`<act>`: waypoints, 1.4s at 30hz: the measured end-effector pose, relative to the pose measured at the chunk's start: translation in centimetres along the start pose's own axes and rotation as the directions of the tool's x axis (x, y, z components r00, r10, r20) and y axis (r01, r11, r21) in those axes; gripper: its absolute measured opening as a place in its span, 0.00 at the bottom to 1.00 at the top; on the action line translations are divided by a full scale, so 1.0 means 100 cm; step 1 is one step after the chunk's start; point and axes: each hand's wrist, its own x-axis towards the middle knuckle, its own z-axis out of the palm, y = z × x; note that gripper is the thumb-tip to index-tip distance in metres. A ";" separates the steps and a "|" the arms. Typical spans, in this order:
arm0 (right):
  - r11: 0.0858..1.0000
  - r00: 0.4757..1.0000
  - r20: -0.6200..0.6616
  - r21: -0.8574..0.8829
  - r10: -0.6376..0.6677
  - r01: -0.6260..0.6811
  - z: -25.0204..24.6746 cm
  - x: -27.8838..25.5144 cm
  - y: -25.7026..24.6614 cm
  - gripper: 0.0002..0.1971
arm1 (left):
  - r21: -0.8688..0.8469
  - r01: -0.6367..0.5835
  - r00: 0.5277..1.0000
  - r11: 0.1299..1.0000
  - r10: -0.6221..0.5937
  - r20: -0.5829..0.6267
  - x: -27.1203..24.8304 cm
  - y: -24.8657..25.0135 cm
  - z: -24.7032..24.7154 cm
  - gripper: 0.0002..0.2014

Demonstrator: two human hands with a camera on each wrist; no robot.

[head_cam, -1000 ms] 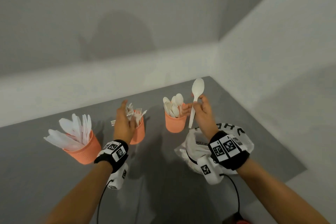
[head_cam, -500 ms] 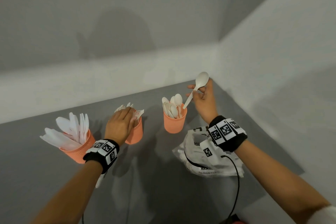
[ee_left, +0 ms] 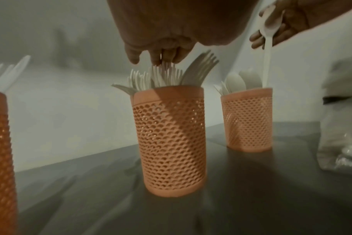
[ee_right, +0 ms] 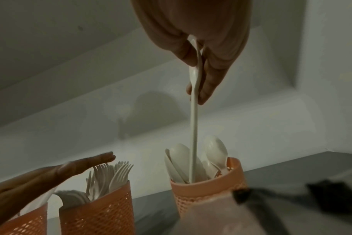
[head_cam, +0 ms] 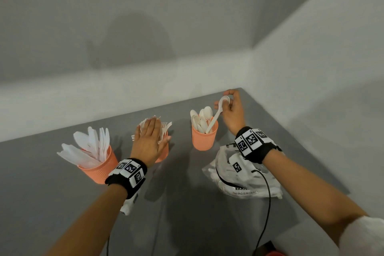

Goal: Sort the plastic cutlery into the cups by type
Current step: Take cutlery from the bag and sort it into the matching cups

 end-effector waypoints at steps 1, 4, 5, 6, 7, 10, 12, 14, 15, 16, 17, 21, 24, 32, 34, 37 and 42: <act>1.000 1.000 -0.004 -0.011 -0.003 0.003 0.001 0.001 0.000 0.08 | -0.031 0.013 1.000 0.999 -0.013 -0.006 -0.003 0.001 -0.002 0.56; 0.999 0.999 -0.025 -0.040 -0.029 0.028 0.008 0.004 0.000 0.10 | -0.122 0.015 0.997 0.992 -0.024 -0.067 -0.012 0.003 -0.012 0.54; 0.998 0.999 -0.031 -0.055 -0.041 0.040 0.011 0.005 0.000 0.11 | -0.151 0.007 0.996 0.988 -0.021 -0.090 -0.016 0.003 -0.015 0.53; 0.996 0.998 -0.035 -0.078 -0.055 0.053 0.013 0.006 0.000 0.11 | -0.187 -0.006 0.993 0.982 -0.016 -0.115 -0.021 0.003 -0.019 0.52; 0.992 0.997 -0.037 -0.104 -0.074 0.070 0.015 0.007 0.000 0.11 | -0.226 -0.021 0.990 0.974 -0.011 -0.139 -0.026 0.005 -0.023 0.49; 0.981 0.993 -0.041 -0.165 -0.109 0.101 0.021 0.007 0.002 0.09 | -0.325 -0.073 0.980 0.943 0.007 -0.199 -0.043 0.013 -0.030 0.41; 0.974 0.995 -0.037 -0.209 -0.095 0.085 0.023 0.004 0.007 0.09 | -0.410 -0.111 0.980 0.905 0.030 -0.199 -0.056 0.019 -0.032 0.39; 0.955 0.998 -0.007 -0.293 -0.055 0.050 0.024 -0.002 0.012 0.11 | -0.503 -0.124 0.982 0.855 0.032 -0.189 -0.068 0.028 -0.030 0.37; 0.932 0.999 0.029 -0.360 -0.027 0.035 0.022 -0.005 0.015 0.12 | -0.538 -0.126 0.981 0.834 0.026 -0.190 -0.073 0.034 -0.028 0.35; 0.889 0.997 0.082 -0.456 0.010 0.029 0.020 -0.007 0.017 0.13 | -0.571 -0.131 0.981 0.810 0.023 -0.192 -0.077 0.041 -0.025 0.32; 0.822 0.986 0.153 -0.569 0.060 0.038 0.017 -0.009 0.020 0.14 | -0.606 -0.134 0.982 0.784 0.021 -0.190 -0.081 0.048 -0.022 0.28; 0.501 0.893 0.337 -0.852 0.297 0.154 0.010 -0.012 0.034 0.26 | -0.675 -0.145 0.985 0.723 0.037 -0.171 -0.088 0.073 -0.006 0.24; 0.421 0.856 0.360 -0.887 0.371 0.191 0.006 -0.008 0.033 0.29 | -0.657 -0.135 0.989 0.742 0.065 -0.131 -0.084 0.095 0.007 0.20; 0.660 0.812 0.432 -0.747 0.392 0.079 -0.051 -0.008 0.003 0.28 | -0.706 -0.009 0.997 0.709 0.059 0.046 -0.070 0.159 0.033 0.14; 0.745 0.809 0.496 -0.657 0.315 0.112 -0.070 -0.014 -0.002 0.22 | -0.691 0.031 0.998 0.722 0.021 0.067 -0.062 0.170 0.042 0.12; 0.839 0.840 0.511 -0.527 0.185 0.136 -0.095 -0.026 -0.005 0.14 | -0.643 0.120 0.991 0.756 -0.053 0.122 -0.052 0.184 0.052 0.12; 0.847 0.678 0.652 -0.525 0.339 0.081 -0.114 -0.051 0.009 0.12 | -0.554 0.273 0.956 0.786 -0.161 0.244 -0.047 0.199 0.058 0.19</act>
